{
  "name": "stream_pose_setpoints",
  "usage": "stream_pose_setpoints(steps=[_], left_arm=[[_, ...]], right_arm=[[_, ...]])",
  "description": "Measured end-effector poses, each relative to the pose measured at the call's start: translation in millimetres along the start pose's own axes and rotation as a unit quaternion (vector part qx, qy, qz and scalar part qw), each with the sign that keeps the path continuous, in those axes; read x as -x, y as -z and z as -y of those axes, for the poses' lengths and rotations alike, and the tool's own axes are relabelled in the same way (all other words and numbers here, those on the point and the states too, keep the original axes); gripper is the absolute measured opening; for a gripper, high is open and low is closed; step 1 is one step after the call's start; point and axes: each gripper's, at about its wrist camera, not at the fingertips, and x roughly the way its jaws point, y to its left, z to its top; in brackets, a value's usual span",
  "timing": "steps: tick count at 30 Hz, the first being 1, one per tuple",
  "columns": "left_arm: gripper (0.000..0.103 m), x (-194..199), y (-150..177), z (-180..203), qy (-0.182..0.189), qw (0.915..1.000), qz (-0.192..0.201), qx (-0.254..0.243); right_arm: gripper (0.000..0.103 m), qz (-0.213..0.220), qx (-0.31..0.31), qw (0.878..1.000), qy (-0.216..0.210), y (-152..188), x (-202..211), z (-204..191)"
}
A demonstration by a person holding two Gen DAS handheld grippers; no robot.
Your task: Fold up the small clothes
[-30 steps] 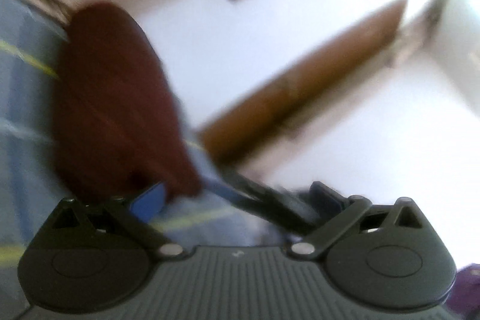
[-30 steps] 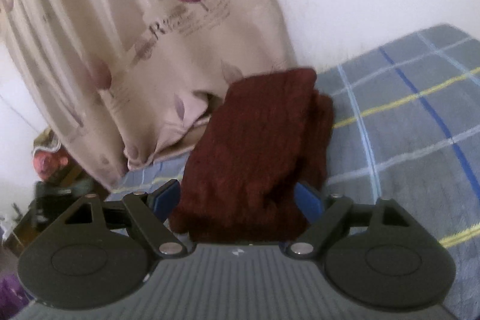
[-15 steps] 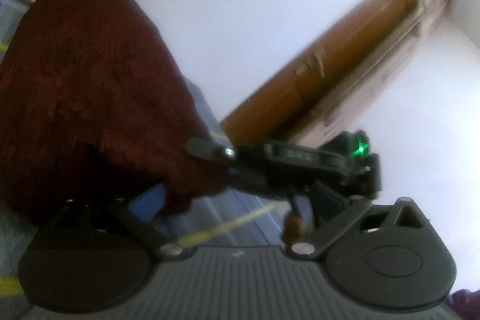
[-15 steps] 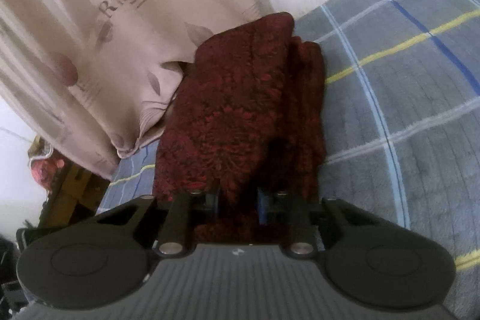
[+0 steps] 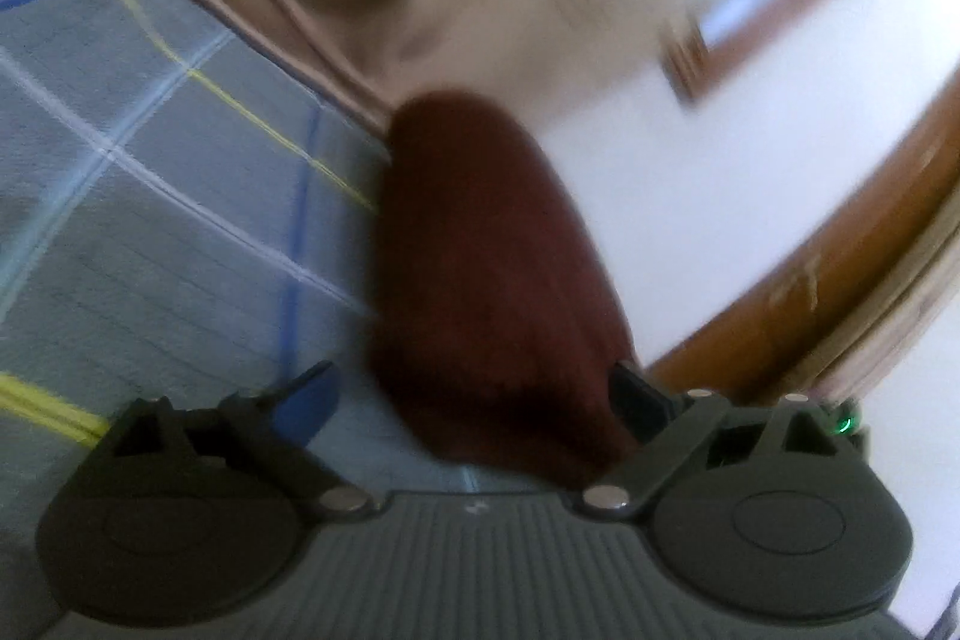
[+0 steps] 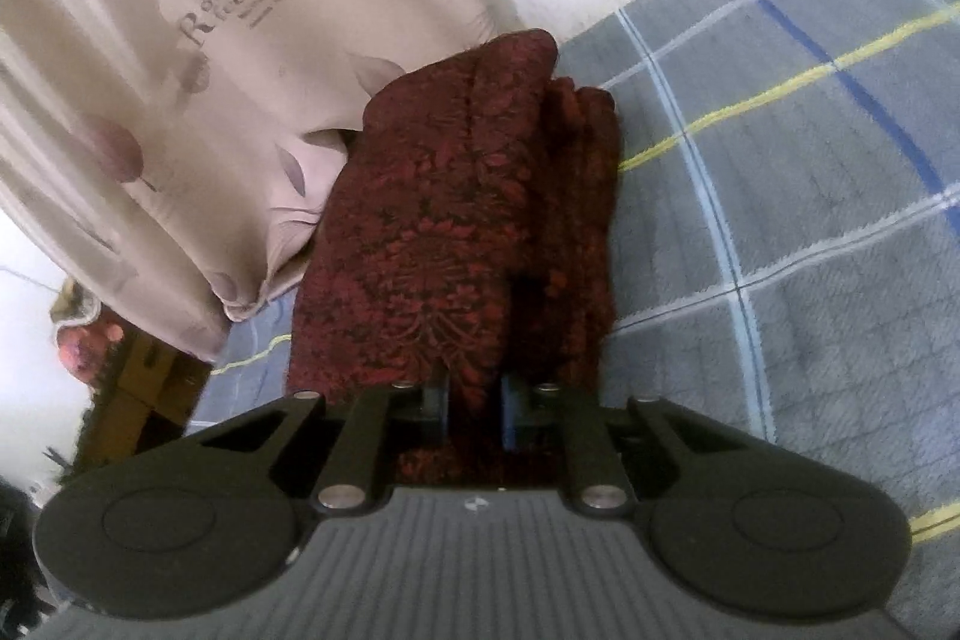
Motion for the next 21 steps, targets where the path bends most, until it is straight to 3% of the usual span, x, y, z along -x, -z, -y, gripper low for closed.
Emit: stream_pose_setpoints(steps=[2,4,7,9,12,16,21], left_arm=[[0.097,11.5,-3.5,0.5,0.058,0.998,0.002,0.024],[0.097,20.2,-4.4,12.7,0.088,0.996,-0.011,-0.011],[0.097,15.6,6.2,31.4,0.138,0.9892,-0.048,-0.016],[0.097,17.0,12.7,36.0,0.142,0.9889,-0.041,-0.013],[0.098,31.5,7.0,25.8,0.149,0.9884,0.004,0.027],[0.103,35.9,-21.4,26.6,0.092,0.9955,0.015,-0.014],[0.103,-12.5,-67.8,28.7,0.101,0.9924,-0.035,-0.061]], right_arm=[[0.019,0.001,-0.008,1.0,-0.007,-1.0,0.2,0.3],[0.019,0.001,-0.01,1.0,-0.014,-2.4,1.4,-0.4],[0.02,0.009,-0.033,0.999,-0.035,-4.2,8.0,0.7],[0.023,0.022,-0.026,0.999,-0.029,-4.7,15.5,-3.5],[0.027,0.043,-0.021,0.998,-0.036,3.2,32.5,-15.5],[0.031,0.07,0.036,0.996,-0.038,39.0,55.7,-48.8],[0.032,-0.002,0.172,0.985,-0.008,90.3,15.9,-106.7]])
